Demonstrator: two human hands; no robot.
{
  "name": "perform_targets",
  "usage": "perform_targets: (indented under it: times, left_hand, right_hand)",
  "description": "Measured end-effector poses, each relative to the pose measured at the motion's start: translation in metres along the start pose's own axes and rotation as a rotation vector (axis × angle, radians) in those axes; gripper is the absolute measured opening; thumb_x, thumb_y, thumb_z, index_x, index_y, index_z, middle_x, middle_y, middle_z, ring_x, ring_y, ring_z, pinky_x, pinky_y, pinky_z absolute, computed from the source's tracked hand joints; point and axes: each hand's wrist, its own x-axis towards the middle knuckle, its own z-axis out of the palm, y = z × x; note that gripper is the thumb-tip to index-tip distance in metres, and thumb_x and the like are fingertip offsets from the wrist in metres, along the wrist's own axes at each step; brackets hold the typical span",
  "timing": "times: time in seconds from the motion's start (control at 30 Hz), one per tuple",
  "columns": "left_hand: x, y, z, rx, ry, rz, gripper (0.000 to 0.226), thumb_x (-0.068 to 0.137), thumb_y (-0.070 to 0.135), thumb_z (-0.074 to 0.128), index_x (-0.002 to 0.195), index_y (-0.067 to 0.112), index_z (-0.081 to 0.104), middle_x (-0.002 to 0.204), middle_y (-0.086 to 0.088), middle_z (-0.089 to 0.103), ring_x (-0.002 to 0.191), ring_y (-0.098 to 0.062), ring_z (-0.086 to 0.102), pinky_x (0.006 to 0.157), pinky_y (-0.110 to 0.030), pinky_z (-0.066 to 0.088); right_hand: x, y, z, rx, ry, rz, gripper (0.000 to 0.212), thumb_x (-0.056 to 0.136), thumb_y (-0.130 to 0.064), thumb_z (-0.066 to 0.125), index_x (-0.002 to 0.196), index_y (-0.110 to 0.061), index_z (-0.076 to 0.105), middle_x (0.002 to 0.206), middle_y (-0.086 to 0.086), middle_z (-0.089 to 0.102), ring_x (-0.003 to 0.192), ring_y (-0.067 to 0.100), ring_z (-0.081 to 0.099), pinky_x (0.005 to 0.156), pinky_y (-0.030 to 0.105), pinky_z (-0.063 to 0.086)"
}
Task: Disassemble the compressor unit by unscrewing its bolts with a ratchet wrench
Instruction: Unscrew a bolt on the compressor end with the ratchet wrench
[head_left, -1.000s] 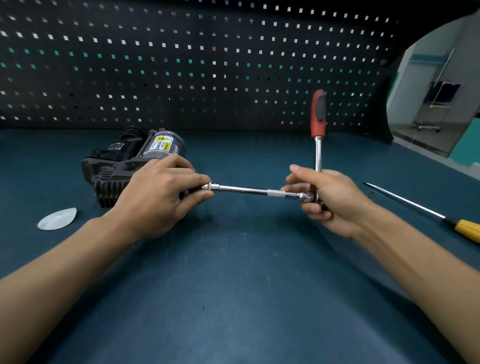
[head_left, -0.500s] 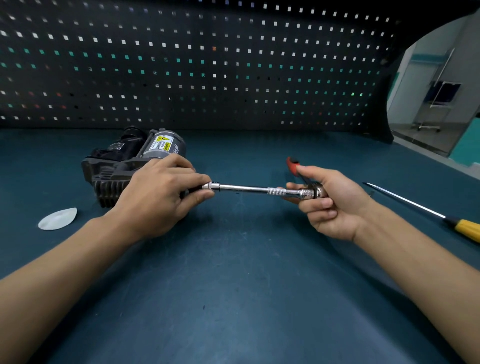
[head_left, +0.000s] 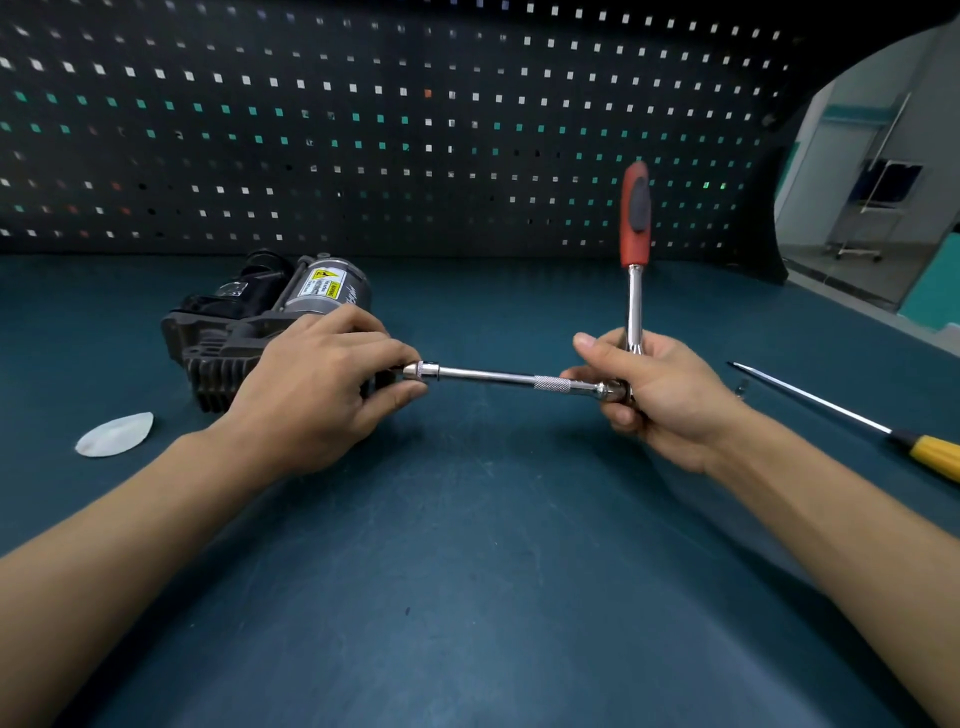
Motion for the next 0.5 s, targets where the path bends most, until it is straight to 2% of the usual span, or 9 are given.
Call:
perform_targets:
  times: [0.3,0.5]
  left_hand:
    - [-0.0004,0.0003,0.0006,0.004,0.001,-0.019,0.039,0.091,0.056,0.045,0.096,0.027,0.070,0.081,0.017,0.064,0.098,-0.014,0.054,0.075,-0.037,0.045]
    - [-0.0001,0.0010,0.0003,-0.007,-0.007,-0.030,0.041,0.093,0.056,0.042,0.097,0.027,0.070,0.082,0.018,0.064,0.098,-0.013,0.054,0.077,-0.036,0.044]
  right_hand:
    - [0.0021,0.0053,0.0024,-0.070,0.063,-0.294,0.034,0.077,-0.047,0.069,0.072,-0.017,0.055,0.075,0.010,0.075,0.039,0.013,0.046,0.038,0.021,0.037]
    - [0.0022,0.0089,0.0006,-0.203,0.079,-0.526,0.039,0.089,-0.041,0.063,0.070,-0.008,0.072,0.070,0.008,0.070,0.043,0.010,0.052,0.045,0.014,0.039]
